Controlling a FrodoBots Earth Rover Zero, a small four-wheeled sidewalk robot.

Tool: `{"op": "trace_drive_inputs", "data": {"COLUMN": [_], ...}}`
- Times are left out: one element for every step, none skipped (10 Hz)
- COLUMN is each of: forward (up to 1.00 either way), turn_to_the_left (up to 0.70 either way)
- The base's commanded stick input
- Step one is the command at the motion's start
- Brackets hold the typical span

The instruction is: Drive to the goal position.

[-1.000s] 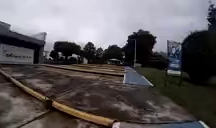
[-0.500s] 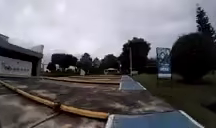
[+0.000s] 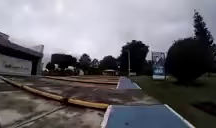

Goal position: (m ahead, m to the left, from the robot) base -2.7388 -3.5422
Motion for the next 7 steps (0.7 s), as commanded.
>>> {"op": "trace_drive_inputs", "data": {"forward": [-0.7, -0.7, -0.7, -0.7, -0.7, -0.7, -0.7], "turn_to_the_left": [0.0, 0.0, 0.0, 0.0, 0.0, 0.0, 0.0]}}
